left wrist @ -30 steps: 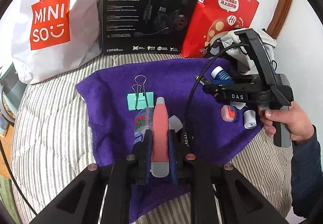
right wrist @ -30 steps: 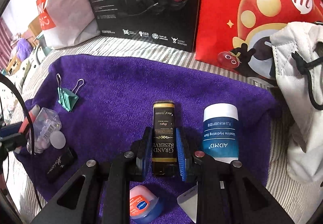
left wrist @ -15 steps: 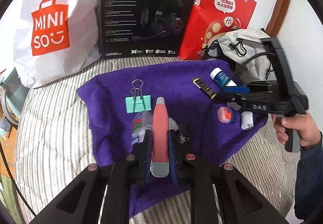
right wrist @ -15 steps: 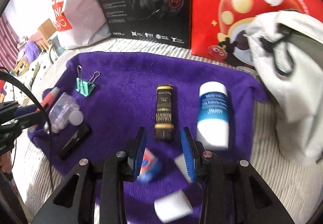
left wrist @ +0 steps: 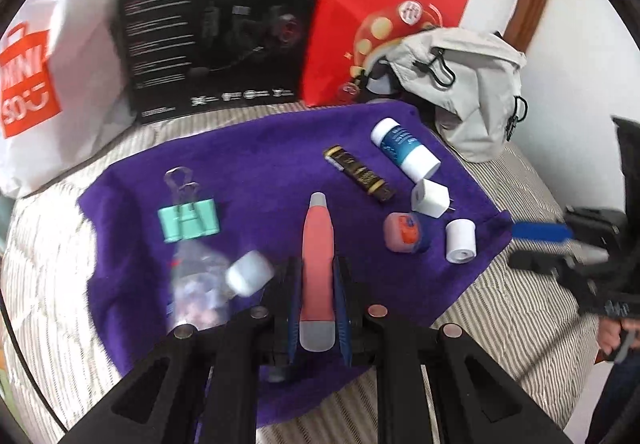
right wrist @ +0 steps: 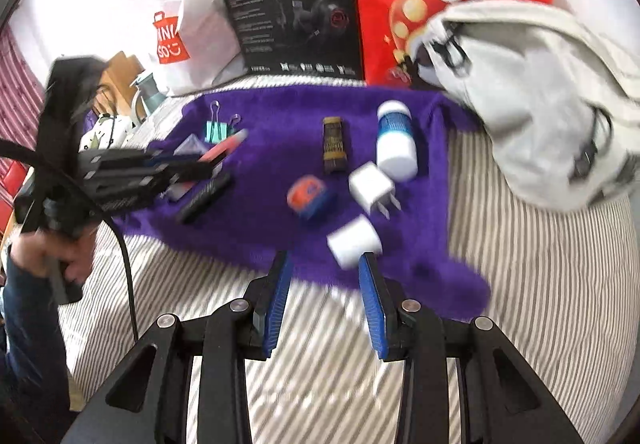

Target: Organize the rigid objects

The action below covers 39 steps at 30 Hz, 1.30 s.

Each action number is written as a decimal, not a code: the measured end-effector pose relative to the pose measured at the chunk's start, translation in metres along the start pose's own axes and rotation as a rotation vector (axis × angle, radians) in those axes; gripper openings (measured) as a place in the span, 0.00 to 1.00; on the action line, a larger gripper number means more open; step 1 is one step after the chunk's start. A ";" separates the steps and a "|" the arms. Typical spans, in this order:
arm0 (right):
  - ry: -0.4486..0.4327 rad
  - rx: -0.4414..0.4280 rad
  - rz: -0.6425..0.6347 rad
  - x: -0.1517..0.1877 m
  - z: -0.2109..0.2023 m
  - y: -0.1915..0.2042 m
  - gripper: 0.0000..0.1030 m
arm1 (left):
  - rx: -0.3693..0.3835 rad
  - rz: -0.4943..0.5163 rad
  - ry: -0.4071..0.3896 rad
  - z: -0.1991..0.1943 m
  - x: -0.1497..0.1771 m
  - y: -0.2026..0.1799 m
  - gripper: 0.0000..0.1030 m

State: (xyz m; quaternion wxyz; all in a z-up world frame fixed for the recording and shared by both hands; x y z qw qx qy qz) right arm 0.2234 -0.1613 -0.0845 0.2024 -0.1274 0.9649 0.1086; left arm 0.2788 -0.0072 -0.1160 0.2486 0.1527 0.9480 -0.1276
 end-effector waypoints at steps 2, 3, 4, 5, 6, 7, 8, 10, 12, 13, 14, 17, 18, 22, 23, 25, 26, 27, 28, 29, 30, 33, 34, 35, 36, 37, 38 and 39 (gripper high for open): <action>0.007 0.001 0.022 0.011 -0.001 -0.003 0.35 | -0.020 0.016 0.015 0.009 -0.003 -0.005 0.15; 0.008 0.002 0.036 0.017 -0.003 -0.004 0.35 | -0.028 0.025 0.022 0.013 -0.005 -0.007 0.15; 0.005 -0.001 0.047 0.022 -0.006 -0.005 0.35 | -0.026 0.029 0.029 0.017 -0.006 -0.009 0.15; 0.004 -0.007 0.053 0.027 -0.009 -0.005 0.35 | -0.016 0.033 0.038 0.022 -0.007 -0.012 0.15; 0.004 -0.010 0.059 0.031 -0.012 -0.004 0.35 | -0.010 0.037 0.044 0.025 -0.007 -0.014 0.15; 0.001 -0.010 0.063 0.035 -0.015 -0.004 0.35 | -0.009 0.040 0.052 0.029 -0.008 -0.016 0.15; -0.002 -0.010 0.065 0.038 -0.018 -0.003 0.35 | -0.023 0.044 0.062 0.034 -0.008 -0.018 0.15; -0.002 -0.010 0.065 0.044 -0.022 -0.003 0.35 | -0.034 0.056 0.075 0.040 -0.008 -0.021 0.15; 0.000 -0.002 0.067 0.047 -0.025 -0.004 0.35 | -0.035 0.058 0.084 0.044 -0.009 -0.023 0.15; 0.001 -0.002 0.070 0.049 -0.025 -0.005 0.35 | -0.039 0.064 0.091 0.047 -0.008 -0.025 0.15; 0.002 -0.001 0.075 0.050 -0.026 -0.006 0.35 | -0.045 0.069 0.095 0.049 -0.009 -0.027 0.15; -0.007 -0.001 0.080 0.051 -0.031 -0.007 0.35 | -0.081 0.093 0.112 0.055 -0.006 -0.030 0.15; -0.012 0.001 0.081 0.052 -0.033 -0.007 0.35 | -0.091 0.101 0.106 0.055 -0.006 -0.031 0.15; -0.018 0.004 0.080 0.055 -0.038 -0.007 0.35 | -0.096 0.107 0.108 0.054 -0.004 -0.031 0.15; -0.019 0.004 0.082 0.055 -0.039 -0.007 0.35 | -0.096 0.108 0.107 0.053 -0.003 -0.031 0.15; -0.025 0.001 0.085 0.057 -0.040 -0.005 0.35 | -0.102 0.108 0.111 0.050 0.000 -0.031 0.15; -0.024 0.000 0.084 0.058 -0.040 -0.005 0.35 | -0.103 0.105 0.113 0.050 0.000 -0.031 0.15; -0.020 0.001 0.083 0.059 -0.040 -0.004 0.35 | -0.103 0.105 0.114 0.051 0.000 -0.031 0.16; -0.019 0.002 0.085 0.060 -0.040 -0.004 0.35 | -0.103 0.105 0.115 0.050 0.001 -0.032 0.17; -0.018 -0.001 0.086 0.061 -0.039 -0.004 0.35 | -0.100 0.104 0.118 0.049 0.004 -0.032 0.20; -0.015 -0.003 0.086 0.062 -0.039 -0.003 0.35 | -0.098 0.103 0.121 0.048 0.005 -0.033 0.24; -0.013 0.001 0.092 0.064 -0.038 -0.003 0.35 | -0.099 0.076 0.117 0.043 0.011 -0.031 0.33; -0.014 0.001 0.094 0.064 -0.038 -0.003 0.35 | -0.099 0.045 0.117 0.041 0.012 -0.027 0.36; -0.015 0.004 0.097 0.064 -0.039 -0.003 0.36 | -0.093 0.027 0.120 0.040 0.013 -0.025 0.44; -0.016 0.008 0.099 0.063 -0.039 -0.003 0.37 | -0.086 0.018 0.124 0.039 0.014 -0.024 0.45; -0.019 0.012 0.101 0.063 -0.040 -0.003 0.40 | -0.082 0.016 0.116 0.036 0.015 -0.023 0.45; -0.023 0.015 0.103 0.062 -0.041 -0.003 0.44 | -0.079 0.018 0.106 0.031 0.016 -0.024 0.45; -0.027 0.019 0.104 0.061 -0.042 -0.002 0.45 | -0.081 0.021 0.102 0.028 0.017 -0.024 0.45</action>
Point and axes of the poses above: each gripper's, at about its wrist camera, not at the fingertips, and z roughly the way its jaws point, y to its left, x to its underside, the point moved 6 cm from there along z, roughly the way its jaws point, and after that the axes turned 6 degrees about y, right-handed, at the moved point
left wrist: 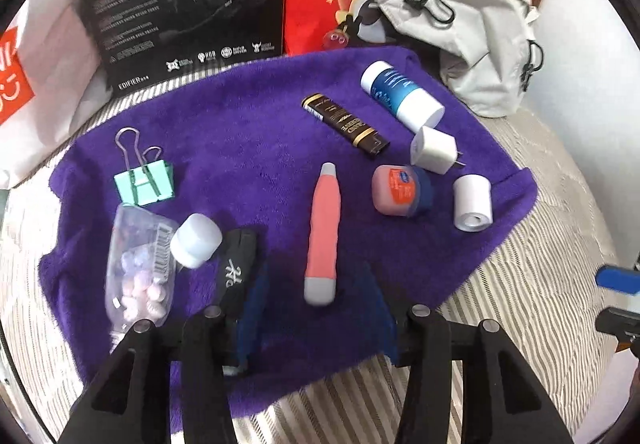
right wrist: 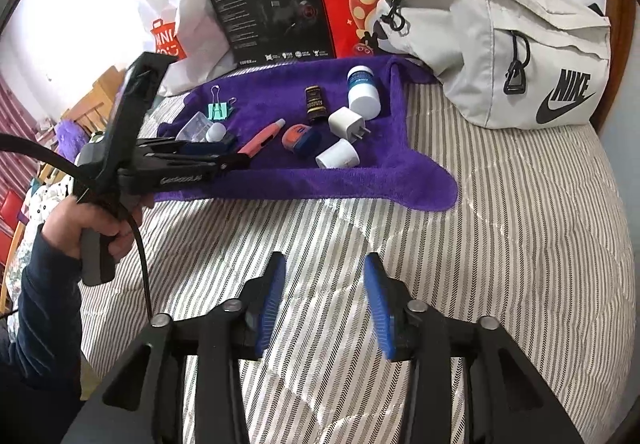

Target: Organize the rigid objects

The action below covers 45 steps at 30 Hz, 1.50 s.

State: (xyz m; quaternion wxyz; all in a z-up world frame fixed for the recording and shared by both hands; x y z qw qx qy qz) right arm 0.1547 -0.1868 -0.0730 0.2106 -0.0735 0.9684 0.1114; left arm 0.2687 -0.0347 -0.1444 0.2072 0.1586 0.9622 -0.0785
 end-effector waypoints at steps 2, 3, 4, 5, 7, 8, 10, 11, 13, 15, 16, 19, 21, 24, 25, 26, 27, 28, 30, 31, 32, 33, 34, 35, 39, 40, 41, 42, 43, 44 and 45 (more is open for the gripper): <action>-0.006 0.012 0.002 -0.002 -0.002 0.002 0.49 | -0.005 0.005 -0.006 -0.010 0.003 -0.002 0.45; -0.010 0.017 0.005 -0.004 -0.003 0.003 0.51 | 0.000 0.007 -0.011 -0.014 0.004 -0.003 0.49; -0.012 0.020 0.007 -0.005 -0.004 0.004 0.57 | 0.014 0.012 -0.020 -0.021 0.005 -0.005 0.53; -0.013 0.025 0.009 -0.006 -0.004 0.005 0.62 | 0.022 0.019 -0.034 -0.029 0.007 -0.008 0.63; -0.023 0.031 0.013 -0.012 -0.005 0.009 0.69 | 0.016 0.025 -0.063 -0.044 0.012 -0.011 0.73; -0.028 0.037 0.017 -0.015 -0.004 0.010 0.76 | 0.014 0.027 -0.084 -0.055 0.016 -0.012 0.75; -0.036 0.065 0.025 -0.021 -0.003 0.012 0.87 | 0.010 0.012 -0.109 -0.070 0.022 -0.010 0.83; -0.036 0.089 0.032 -0.023 -0.001 0.012 0.95 | -0.009 -0.005 -0.127 -0.079 0.027 -0.007 0.88; -0.042 0.133 0.045 -0.027 0.002 0.013 1.00 | -0.050 -0.047 -0.148 -0.095 0.036 0.001 0.97; -0.055 0.144 0.072 -0.029 0.003 0.013 1.00 | -0.129 -0.129 -0.175 -0.110 0.045 0.015 0.99; -0.055 0.139 0.084 -0.029 0.004 0.014 1.00 | -0.156 -0.179 -0.205 -0.119 0.051 0.022 1.00; -0.040 0.139 0.084 -0.027 0.007 0.019 1.00 | -0.119 -0.258 -0.252 -0.138 0.069 0.031 1.00; -0.035 0.163 0.076 -0.025 0.006 0.023 1.00 | -0.109 -0.294 -0.245 -0.141 0.077 0.036 1.00; -0.035 0.176 0.069 -0.021 0.004 0.030 1.00 | -0.140 -0.307 -0.220 -0.138 0.087 0.038 1.00; -0.031 0.178 0.069 -0.020 0.003 0.032 1.00 | -0.142 -0.305 -0.212 -0.136 0.089 0.038 1.00; -0.028 0.182 0.068 -0.018 0.002 0.033 1.00 | -0.146 -0.306 -0.196 -0.132 0.093 0.038 1.00; -0.025 0.192 0.066 -0.016 0.001 0.035 1.00 | -0.144 -0.305 -0.186 -0.129 0.096 0.036 1.00; -0.026 0.199 0.065 -0.015 -0.001 0.035 1.00 | -0.142 -0.304 -0.183 -0.127 0.097 0.035 1.00; -0.039 0.216 0.069 -0.013 -0.007 0.037 1.00 | -0.139 -0.298 -0.162 -0.122 0.100 0.032 1.00; -0.040 0.222 0.070 -0.011 -0.010 0.037 1.00 | -0.148 -0.289 -0.175 -0.123 0.098 0.029 1.00; -0.041 0.232 0.071 -0.010 -0.014 0.038 1.00 | -0.157 -0.284 -0.179 -0.124 0.097 0.028 1.00; -0.047 0.240 0.071 -0.009 -0.017 0.039 1.00 | -0.168 -0.282 -0.176 -0.126 0.097 0.027 1.00; -0.062 0.248 0.072 -0.006 -0.022 0.039 1.00 | -0.180 -0.282 -0.178 -0.128 0.097 0.024 1.00; -0.067 0.252 0.076 -0.004 -0.024 0.039 1.00 | -0.182 -0.284 -0.187 -0.130 0.097 0.022 1.00; -0.068 0.250 0.090 0.007 -0.032 0.039 1.00 | -0.163 -0.290 -0.204 -0.136 0.105 0.014 1.00; -0.070 0.253 0.089 0.009 -0.033 0.038 1.00 | -0.167 -0.291 -0.195 -0.137 0.108 0.011 1.00; -0.072 0.256 0.086 0.011 -0.035 0.039 1.00 | -0.171 -0.290 -0.191 -0.138 0.111 0.010 1.00; -0.074 0.260 0.085 0.012 -0.036 0.039 1.00 | -0.179 -0.287 -0.192 -0.140 0.113 0.009 1.00; -0.077 0.263 0.087 0.014 -0.038 0.038 1.00 | -0.185 -0.288 -0.191 -0.141 0.115 0.008 1.00; -0.081 0.261 0.090 0.015 -0.040 0.038 1.00 | -0.191 -0.289 -0.191 -0.143 0.119 0.006 1.00; -0.081 0.257 0.092 0.016 -0.041 0.038 1.00 | -0.192 -0.288 -0.194 -0.145 0.120 0.006 1.00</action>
Point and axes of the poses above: each gripper's, at about its wrist camera, not at the fingertips, and z roughly the way its jaws point, y to its left, x to its underside, the point moved 6 cm from there along z, roughly the way its jaws point, and after that the axes turned 6 degrees about y, right-handed, at the moved point
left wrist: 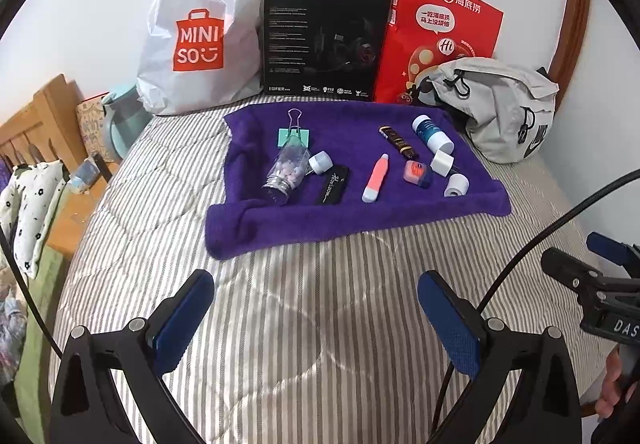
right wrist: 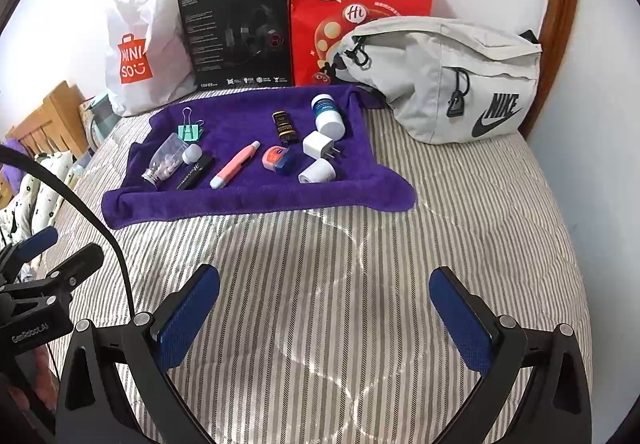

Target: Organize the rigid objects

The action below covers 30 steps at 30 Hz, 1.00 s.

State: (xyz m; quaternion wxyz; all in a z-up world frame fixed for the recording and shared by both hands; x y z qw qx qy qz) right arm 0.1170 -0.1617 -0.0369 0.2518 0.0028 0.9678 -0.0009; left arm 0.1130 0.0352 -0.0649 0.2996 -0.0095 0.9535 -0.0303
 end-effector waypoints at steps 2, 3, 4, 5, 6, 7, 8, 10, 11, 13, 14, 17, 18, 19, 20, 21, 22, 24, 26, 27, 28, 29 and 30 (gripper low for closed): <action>0.001 -0.004 -0.001 0.002 -0.002 0.000 1.00 | 0.001 -0.004 -0.005 -0.005 0.003 0.001 1.00; -0.002 -0.004 -0.004 0.003 -0.003 0.000 1.00 | 0.002 -0.006 -0.008 -0.007 0.003 0.001 1.00; -0.002 -0.004 -0.006 0.004 -0.004 0.001 1.00 | 0.002 -0.007 -0.014 -0.010 0.004 0.001 1.00; -0.004 -0.005 -0.007 0.004 -0.005 0.001 1.00 | 0.000 -0.006 -0.015 -0.012 0.005 0.001 1.00; -0.006 -0.007 -0.007 0.005 -0.006 0.001 1.00 | -0.004 -0.005 -0.013 -0.013 0.005 0.002 1.00; -0.008 -0.008 -0.008 0.005 -0.007 0.002 1.00 | -0.011 -0.003 -0.012 -0.013 0.006 0.002 1.00; -0.010 -0.005 -0.008 0.005 -0.008 0.002 1.00 | -0.020 0.001 -0.014 -0.015 0.006 0.001 1.00; -0.012 -0.005 -0.010 0.005 -0.009 0.002 1.00 | -0.031 0.007 -0.017 -0.016 0.006 0.001 1.00; -0.012 -0.005 -0.011 0.005 -0.009 0.002 1.00 | -0.033 0.009 -0.018 -0.017 0.006 0.001 1.00; -0.015 -0.003 -0.010 0.005 -0.011 0.002 1.00 | -0.029 0.008 -0.014 -0.017 0.006 0.002 1.00; -0.017 -0.005 -0.011 0.005 -0.011 0.002 1.00 | -0.025 0.007 -0.015 -0.018 0.006 0.001 1.00; -0.018 -0.002 -0.015 0.005 -0.012 0.003 1.00 | -0.012 0.005 -0.018 -0.019 0.006 0.001 1.00; -0.016 -0.002 -0.018 0.005 -0.011 0.004 1.00 | -0.009 0.007 -0.019 -0.020 0.006 0.000 1.00; -0.015 -0.002 -0.020 0.005 -0.011 0.004 1.00 | -0.008 0.009 -0.023 -0.020 0.006 0.000 1.00; -0.016 -0.001 -0.021 0.006 -0.011 0.004 1.00 | -0.007 0.013 -0.023 -0.020 0.006 -0.001 1.00; -0.016 -0.001 -0.022 0.006 -0.011 0.005 1.00 | -0.008 0.016 -0.022 -0.020 0.007 -0.002 1.00; -0.016 -0.002 -0.023 0.006 -0.011 0.005 1.00 | -0.010 0.018 -0.020 -0.020 0.007 -0.002 1.00; -0.017 0.001 -0.025 0.006 -0.012 0.006 1.00 | -0.011 0.021 -0.019 -0.020 0.008 -0.002 1.00; -0.016 0.001 -0.025 0.006 -0.012 0.006 1.00 | -0.010 0.020 -0.020 -0.021 0.008 -0.002 1.00; -0.016 0.002 -0.025 0.006 -0.012 0.005 1.00 | -0.008 0.018 -0.021 -0.021 0.008 -0.001 1.00; -0.015 0.003 -0.025 0.006 -0.012 0.005 1.00 | -0.005 0.017 -0.023 -0.022 0.008 -0.002 1.00; -0.012 0.005 -0.026 0.006 -0.011 0.006 1.00 | -0.003 0.017 -0.023 -0.022 0.007 -0.001 1.00; -0.012 0.010 -0.027 0.007 -0.011 0.005 1.00 | -0.003 0.016 -0.023 -0.022 0.007 -0.001 1.00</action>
Point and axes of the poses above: each gripper's, at about its wrist camera, not at the fingertips, and z roughly the way its jaws point, y to its left, x to its underside, the point moved 6 cm from there along z, roughly the way its jaws point, and after that the axes turned 6 degrees about y, right-handed, at the moved point
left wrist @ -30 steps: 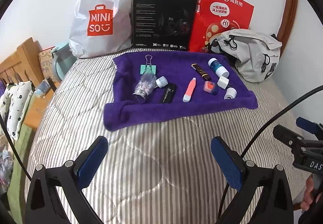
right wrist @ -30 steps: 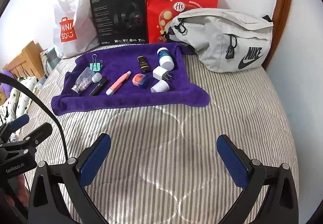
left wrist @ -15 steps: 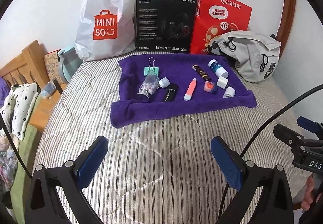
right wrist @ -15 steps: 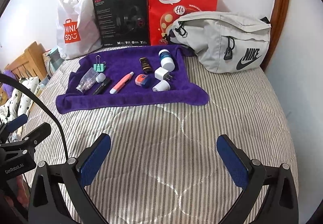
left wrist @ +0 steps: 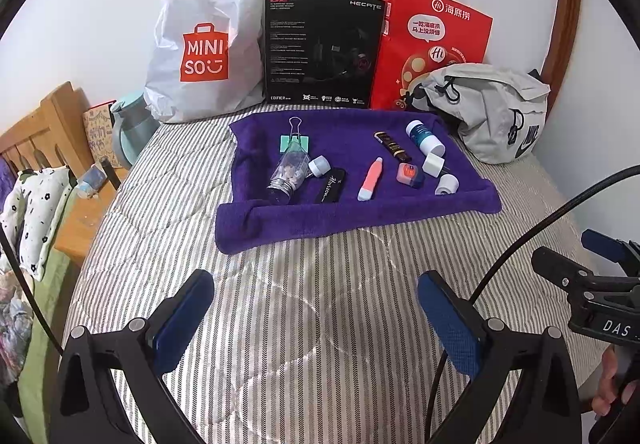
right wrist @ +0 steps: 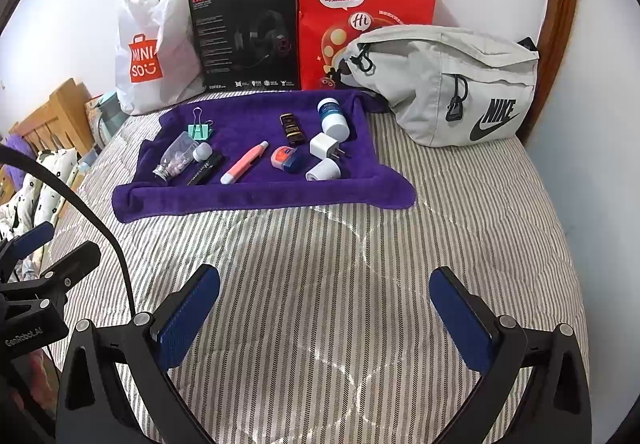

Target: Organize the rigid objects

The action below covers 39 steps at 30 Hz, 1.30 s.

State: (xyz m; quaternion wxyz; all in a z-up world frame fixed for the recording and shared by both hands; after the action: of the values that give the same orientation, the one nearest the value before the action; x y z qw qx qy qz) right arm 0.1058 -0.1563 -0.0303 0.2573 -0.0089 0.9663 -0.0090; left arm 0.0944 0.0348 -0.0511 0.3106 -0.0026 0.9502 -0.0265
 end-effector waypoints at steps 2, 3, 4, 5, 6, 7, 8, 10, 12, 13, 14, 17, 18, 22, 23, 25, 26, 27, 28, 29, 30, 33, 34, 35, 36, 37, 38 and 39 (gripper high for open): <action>-0.002 0.007 -0.001 0.000 0.000 -0.001 1.00 | -0.001 0.002 -0.001 0.000 0.000 0.000 1.00; -0.001 0.006 0.000 0.001 0.000 -0.001 1.00 | -0.002 0.000 -0.002 0.000 0.000 -0.001 1.00; -0.001 0.006 0.000 0.001 0.000 -0.001 1.00 | -0.003 0.003 -0.002 -0.001 0.000 -0.001 1.00; -0.001 0.006 0.000 0.001 0.000 -0.001 1.00 | -0.004 0.003 -0.001 -0.001 0.000 -0.001 1.00; -0.002 0.005 0.000 0.001 0.000 -0.001 1.00 | -0.005 0.000 -0.003 -0.001 0.000 -0.002 1.00; -0.001 0.006 0.000 0.001 0.000 -0.002 1.00 | -0.005 0.000 -0.002 -0.001 0.000 -0.002 1.00; -0.002 0.007 0.001 0.001 0.000 -0.002 1.00 | -0.008 0.000 -0.002 -0.001 0.000 -0.003 1.00; -0.005 0.005 0.002 0.002 -0.001 -0.002 1.00 | -0.006 0.003 -0.006 -0.002 0.000 -0.002 1.00; -0.003 0.001 0.001 0.002 -0.002 -0.002 1.00 | -0.002 0.006 -0.008 -0.003 0.000 -0.001 1.00; -0.004 -0.003 0.002 0.002 -0.002 -0.002 1.00 | -0.004 0.007 -0.007 -0.003 0.000 -0.001 1.00; -0.004 -0.004 0.002 0.002 -0.002 -0.003 1.00 | -0.004 0.007 -0.007 -0.004 0.000 -0.001 1.00; -0.003 -0.001 0.005 0.002 -0.001 -0.003 1.00 | -0.006 0.009 -0.006 -0.004 0.000 -0.001 1.00; -0.001 0.000 0.004 0.002 -0.001 -0.004 1.00 | -0.007 0.009 -0.007 -0.004 0.000 0.000 1.00; -0.001 0.001 0.001 0.002 -0.001 -0.003 1.00 | -0.002 0.015 -0.008 -0.006 0.000 0.002 1.00; -0.001 0.002 0.000 0.002 -0.001 -0.003 1.00 | -0.003 0.015 -0.009 -0.006 0.000 0.002 1.00; -0.003 0.002 0.000 0.002 -0.002 -0.003 1.00 | 0.007 0.021 -0.005 -0.005 0.000 0.002 1.00; -0.004 0.002 0.001 0.002 -0.002 -0.004 1.00 | 0.008 0.022 -0.004 -0.005 0.000 0.002 1.00; -0.005 0.001 0.004 0.002 -0.002 -0.004 1.00 | 0.007 0.024 -0.005 -0.005 0.000 0.002 1.00; -0.005 -0.001 0.007 0.002 -0.002 -0.005 1.00 | 0.006 0.027 -0.005 -0.005 0.000 0.002 1.00; -0.004 -0.001 0.007 0.003 -0.002 -0.005 1.00 | 0.007 0.026 -0.005 -0.005 0.000 0.001 1.00; -0.005 0.001 0.007 0.003 -0.002 -0.005 1.00 | 0.007 0.024 -0.002 -0.005 0.001 0.001 1.00; -0.004 0.001 0.007 0.003 -0.002 -0.006 1.00 | 0.010 0.025 0.001 -0.004 0.001 0.001 1.00; -0.005 0.001 0.008 0.004 -0.002 -0.006 1.00 | 0.009 0.026 0.001 -0.004 0.001 0.001 1.00; -0.005 0.001 0.008 0.004 -0.002 -0.006 1.00 | 0.008 0.027 0.001 -0.004 0.001 0.001 1.00; -0.005 0.001 0.008 0.004 -0.002 -0.007 1.00 | 0.009 0.027 0.001 -0.005 0.001 0.002 1.00; -0.006 0.001 0.008 0.004 -0.002 -0.006 1.00 | 0.010 0.028 0.002 -0.004 0.001 0.001 1.00; -0.006 0.000 0.008 0.004 -0.002 -0.006 1.00 | 0.011 0.030 0.002 -0.004 0.001 0.001 1.00; -0.004 -0.001 0.007 0.004 -0.002 -0.006 1.00 | 0.011 0.032 0.001 -0.004 0.001 0.000 1.00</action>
State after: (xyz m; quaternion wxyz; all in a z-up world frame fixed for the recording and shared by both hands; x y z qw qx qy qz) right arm 0.1017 -0.1627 -0.0304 0.2594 -0.0057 0.9657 -0.0078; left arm 0.0914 0.0354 -0.0486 0.3104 0.0146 0.9501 -0.0268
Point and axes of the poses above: each gripper's, at about its wrist camera, not at the fingertips, and z roughly the way its jaws point, y to its left, x to its underside, the point moved 6 cm from there along z, roughly the way its jaws point, and after that the axes turned 6 degrees about y, right-handed, at the moved point
